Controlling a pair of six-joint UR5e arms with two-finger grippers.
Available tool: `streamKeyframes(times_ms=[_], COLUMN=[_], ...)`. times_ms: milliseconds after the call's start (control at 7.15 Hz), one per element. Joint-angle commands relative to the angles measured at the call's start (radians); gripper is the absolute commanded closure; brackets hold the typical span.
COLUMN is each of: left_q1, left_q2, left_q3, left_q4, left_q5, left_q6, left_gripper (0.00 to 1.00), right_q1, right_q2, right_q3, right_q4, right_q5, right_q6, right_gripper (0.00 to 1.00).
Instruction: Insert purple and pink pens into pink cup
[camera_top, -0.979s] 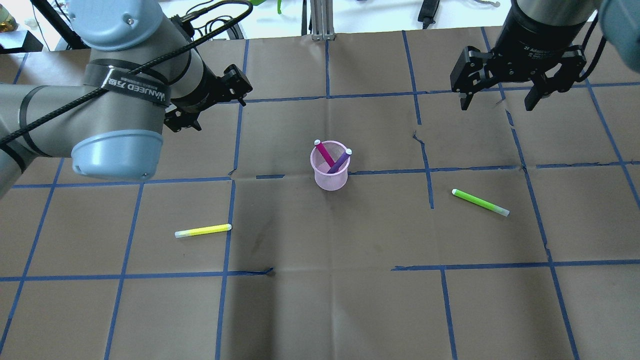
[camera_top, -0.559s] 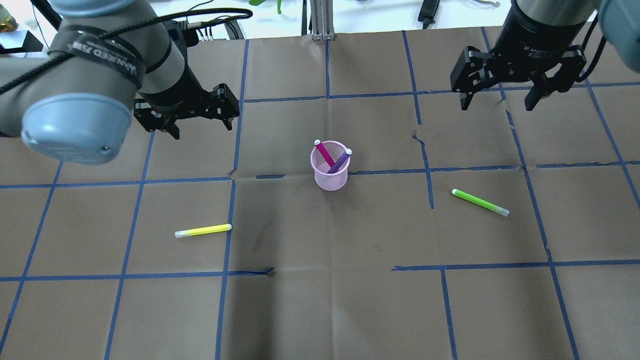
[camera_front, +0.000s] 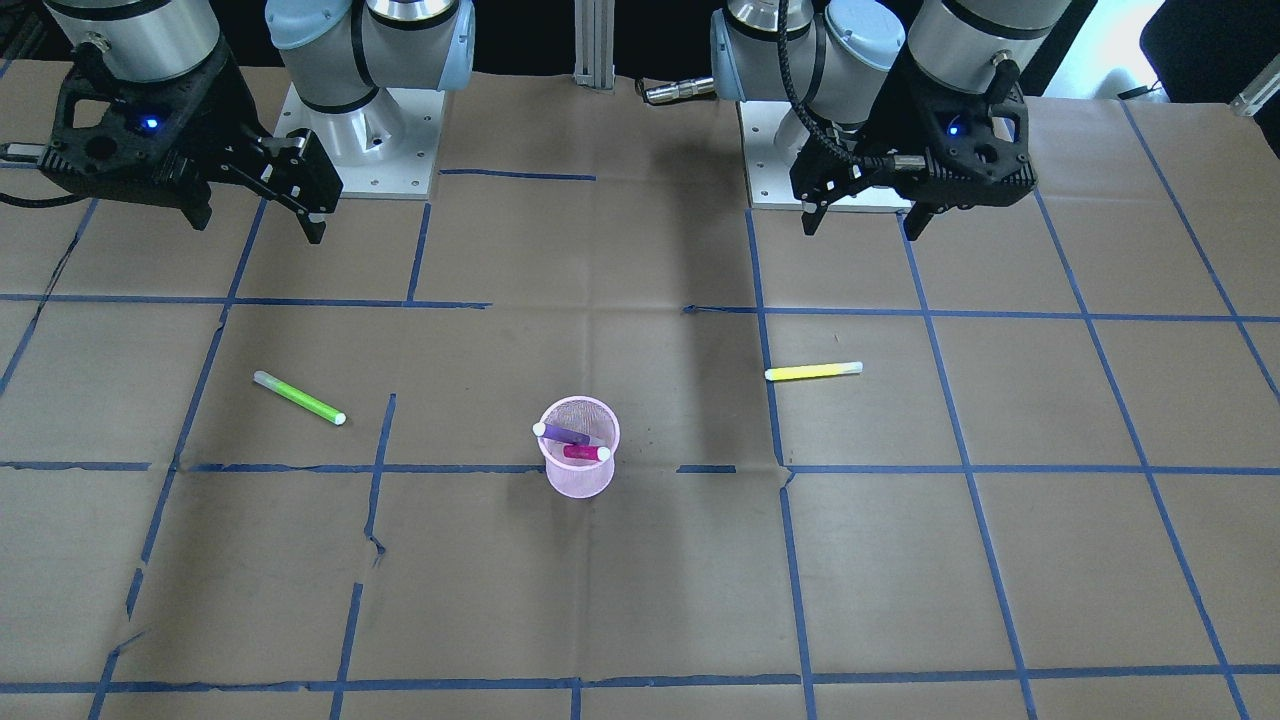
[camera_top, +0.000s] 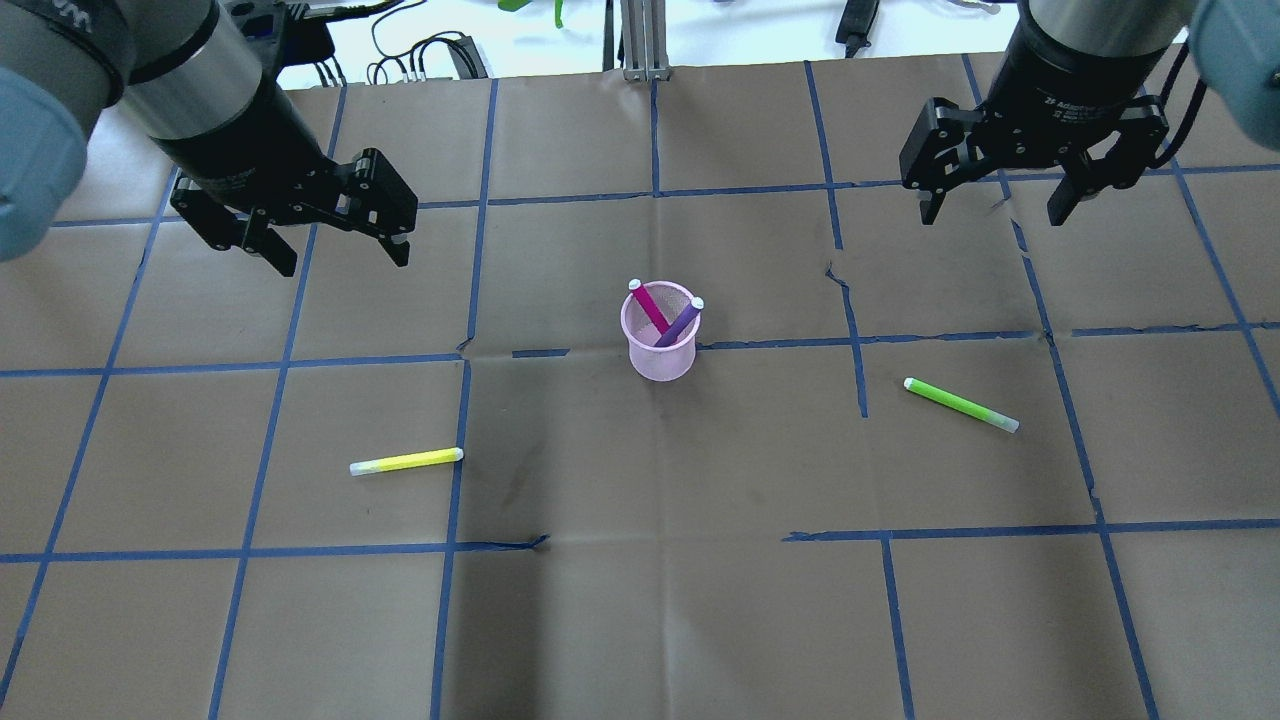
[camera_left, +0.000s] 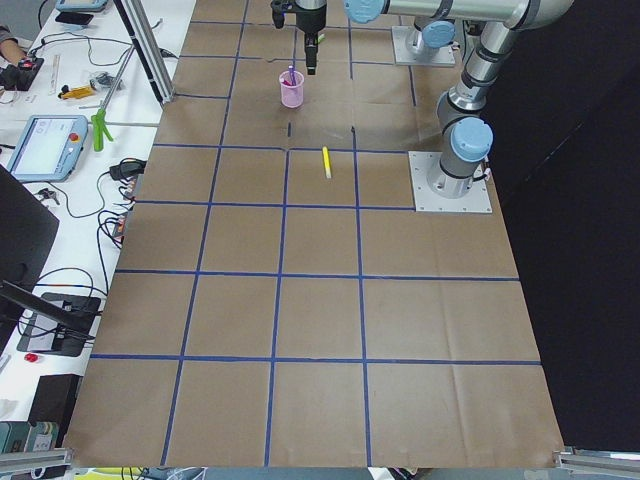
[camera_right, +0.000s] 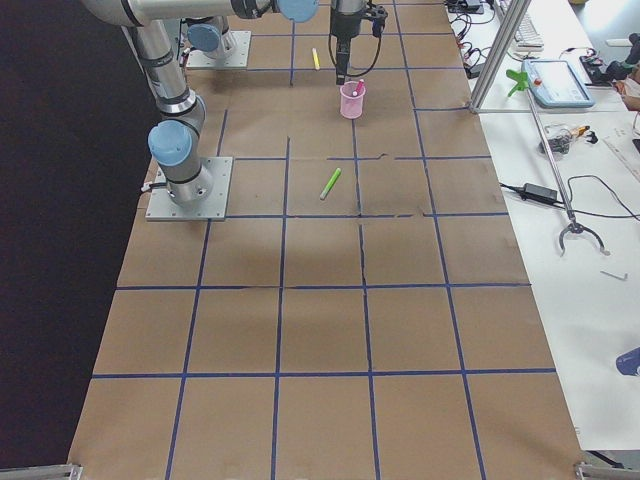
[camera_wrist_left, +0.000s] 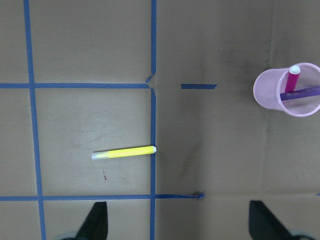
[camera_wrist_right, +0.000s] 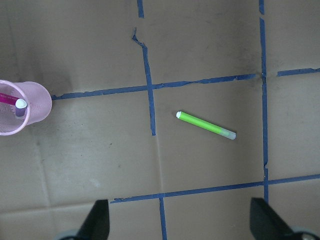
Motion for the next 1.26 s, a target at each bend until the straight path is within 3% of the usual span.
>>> streamKeyframes(times_ms=[0, 420, 559, 1119], left_q1=[0.011, 0.009, 0.008, 0.005], left_q2=[0.014, -0.025, -0.044, -0.04], left_q3=[-0.009, 0.002, 0.005, 0.0], left_q4=[-0.007, 0.016, 0.067, 0.07], left_q5=[0.046, 0.073, 0.073, 0.064], left_q6=[0.014, -0.003, -0.005, -0.005], left_gripper=[0.02, 0.02, 0.02, 0.02], right_q1=[0.0, 0.0, 0.001, 0.0], right_q2=[0.0, -0.004, -0.007, -0.008], right_q3=[0.001, -0.004, -0.004, 0.001], right_q4=[0.0, -0.006, -0.009, -0.006], right_q5=[0.001, 0.018, 0.065, 0.057], right_q6=[0.0, -0.002, 0.006, 0.017], right_gripper=[0.0, 0.0, 0.0, 0.0])
